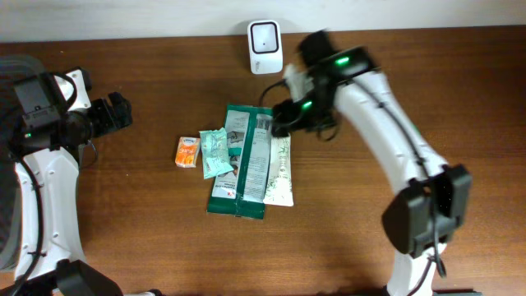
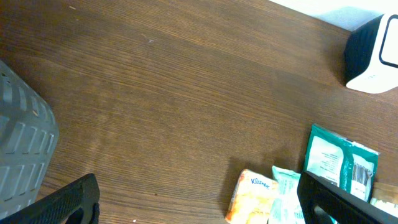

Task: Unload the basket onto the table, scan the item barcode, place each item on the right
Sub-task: 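Reach the right gripper to the white conditioner tube and grasp it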

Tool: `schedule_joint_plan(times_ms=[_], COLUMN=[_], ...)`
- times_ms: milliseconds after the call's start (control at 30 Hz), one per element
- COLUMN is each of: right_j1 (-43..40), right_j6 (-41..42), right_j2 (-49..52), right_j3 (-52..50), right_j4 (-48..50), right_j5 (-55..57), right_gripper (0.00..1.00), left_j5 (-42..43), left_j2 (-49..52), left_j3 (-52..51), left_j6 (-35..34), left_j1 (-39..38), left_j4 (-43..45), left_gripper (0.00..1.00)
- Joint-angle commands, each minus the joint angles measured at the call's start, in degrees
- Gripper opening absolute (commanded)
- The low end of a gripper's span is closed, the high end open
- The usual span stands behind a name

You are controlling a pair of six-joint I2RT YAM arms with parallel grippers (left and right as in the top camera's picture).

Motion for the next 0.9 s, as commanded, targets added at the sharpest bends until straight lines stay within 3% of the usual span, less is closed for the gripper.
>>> schedule_joint_plan(times_ms=[0, 233, 500, 867], right_j1=[9.97, 21.73, 21.99, 21.94], right_j6=[12.00, 13.40, 14.19, 15.87], right_j2=[3.96, 16.41, 17.16, 19.08], right_j3=[-0.52, -0.52, -0.48, -1.14], right_j4=[-0.26, -0.66, -6.34, -9.16], right_j5=[17.07, 25.88, 34.95, 34.88], right_gripper=[0.84, 0.84, 0.83, 0.82], left_j5=[0.83, 0.83, 0.83, 0.83], left_j2=[-0.98, -0.98, -0.98, -0.98], left_j3=[1.11, 1.11, 1.11, 1.11], left_j6=[1.14, 1.14, 1.14, 1.14], left_j1=[0.39, 0.39, 0.39, 0.39], left_j4=[0.04, 0.04, 0.04, 0.04], left_gripper=[0.99, 0.99, 0.99, 0.99])
